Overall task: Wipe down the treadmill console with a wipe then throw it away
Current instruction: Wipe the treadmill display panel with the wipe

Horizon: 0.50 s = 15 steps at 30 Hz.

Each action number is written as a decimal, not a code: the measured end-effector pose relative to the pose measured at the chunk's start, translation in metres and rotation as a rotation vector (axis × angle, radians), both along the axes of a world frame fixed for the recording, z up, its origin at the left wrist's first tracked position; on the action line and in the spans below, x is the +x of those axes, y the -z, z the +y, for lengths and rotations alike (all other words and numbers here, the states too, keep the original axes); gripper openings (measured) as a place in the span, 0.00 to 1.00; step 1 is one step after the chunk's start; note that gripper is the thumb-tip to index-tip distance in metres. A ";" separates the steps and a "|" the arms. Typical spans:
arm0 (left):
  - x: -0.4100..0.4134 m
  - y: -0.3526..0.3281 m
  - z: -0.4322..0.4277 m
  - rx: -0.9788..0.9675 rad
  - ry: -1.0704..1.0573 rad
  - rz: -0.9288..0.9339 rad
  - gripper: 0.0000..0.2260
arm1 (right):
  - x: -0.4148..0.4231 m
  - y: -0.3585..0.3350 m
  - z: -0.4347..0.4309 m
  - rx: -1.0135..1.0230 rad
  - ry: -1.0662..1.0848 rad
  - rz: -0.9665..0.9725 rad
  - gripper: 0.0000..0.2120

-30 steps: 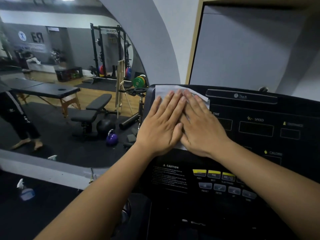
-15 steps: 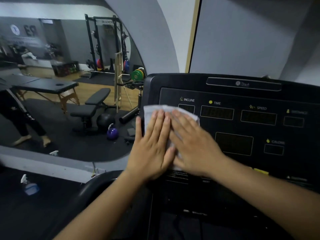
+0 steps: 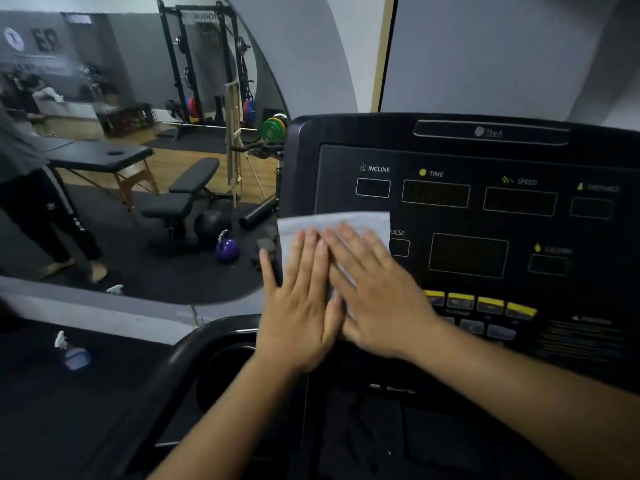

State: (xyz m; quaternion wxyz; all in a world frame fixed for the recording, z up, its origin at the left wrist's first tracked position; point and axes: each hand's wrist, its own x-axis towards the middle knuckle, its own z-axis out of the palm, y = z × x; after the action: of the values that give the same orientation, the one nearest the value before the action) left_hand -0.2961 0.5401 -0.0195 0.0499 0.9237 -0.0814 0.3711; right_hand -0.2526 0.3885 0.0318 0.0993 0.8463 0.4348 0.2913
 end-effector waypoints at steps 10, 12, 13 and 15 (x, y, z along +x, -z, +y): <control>0.032 -0.076 0.002 0.167 0.082 -0.070 0.33 | 0.034 -0.054 -0.004 -0.076 0.104 -0.083 0.42; 0.048 -0.097 -0.001 0.133 0.215 -0.065 0.32 | 0.041 -0.074 -0.002 -0.107 0.152 -0.097 0.42; 0.054 -0.101 -0.001 0.119 0.246 -0.054 0.32 | 0.041 -0.079 -0.001 -0.106 0.160 -0.096 0.41; 0.058 -0.097 0.001 0.113 0.224 -0.055 0.31 | 0.038 -0.079 -0.001 -0.097 0.170 -0.090 0.40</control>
State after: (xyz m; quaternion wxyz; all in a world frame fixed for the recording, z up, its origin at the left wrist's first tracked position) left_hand -0.2383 0.5407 0.0777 0.0366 0.8997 -0.2064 0.3830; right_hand -0.2145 0.3880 0.1107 0.1841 0.8605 0.3700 0.2980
